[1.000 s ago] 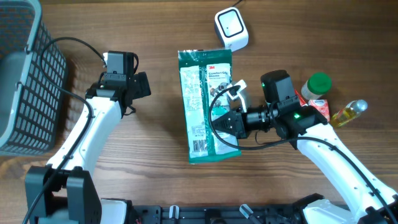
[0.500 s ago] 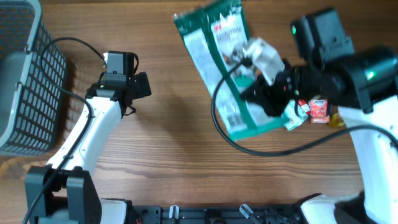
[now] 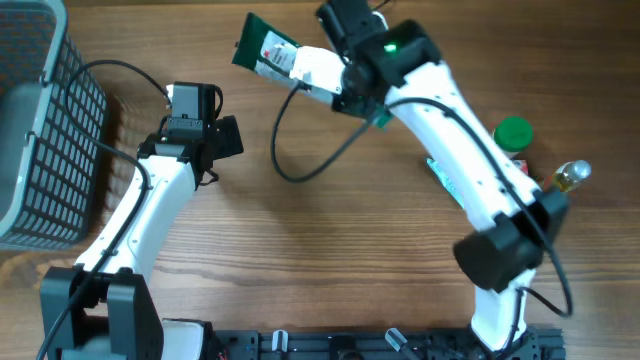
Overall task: Scan the item barcode
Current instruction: 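Raise the glove packet to the white scanner with the right gripper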
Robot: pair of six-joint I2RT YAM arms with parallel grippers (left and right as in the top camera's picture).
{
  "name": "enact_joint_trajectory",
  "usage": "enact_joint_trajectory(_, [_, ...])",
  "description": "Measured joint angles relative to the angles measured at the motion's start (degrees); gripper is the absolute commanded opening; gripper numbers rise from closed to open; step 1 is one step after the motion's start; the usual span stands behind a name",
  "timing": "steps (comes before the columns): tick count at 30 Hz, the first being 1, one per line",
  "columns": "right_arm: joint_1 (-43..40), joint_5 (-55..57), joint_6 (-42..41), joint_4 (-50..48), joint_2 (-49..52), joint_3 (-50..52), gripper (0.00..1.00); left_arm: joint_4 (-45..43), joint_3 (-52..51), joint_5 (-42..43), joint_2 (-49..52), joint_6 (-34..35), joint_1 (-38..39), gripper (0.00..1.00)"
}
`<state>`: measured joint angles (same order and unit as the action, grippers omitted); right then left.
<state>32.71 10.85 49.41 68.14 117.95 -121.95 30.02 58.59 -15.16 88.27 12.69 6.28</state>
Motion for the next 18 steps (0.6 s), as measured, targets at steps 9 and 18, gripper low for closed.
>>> enact_joint_trajectory(9, [0.0,17.2,11.5,-25.7,7.3,0.0,0.04,0.0,0.0,0.0,0.0,0.0,0.0,1.0])
enact_joint_trajectory(18, [-0.1,24.9,17.6,-45.5,13.5,0.1,0.04,0.0,0.0,0.0,0.0,0.0,0.0,1.0])
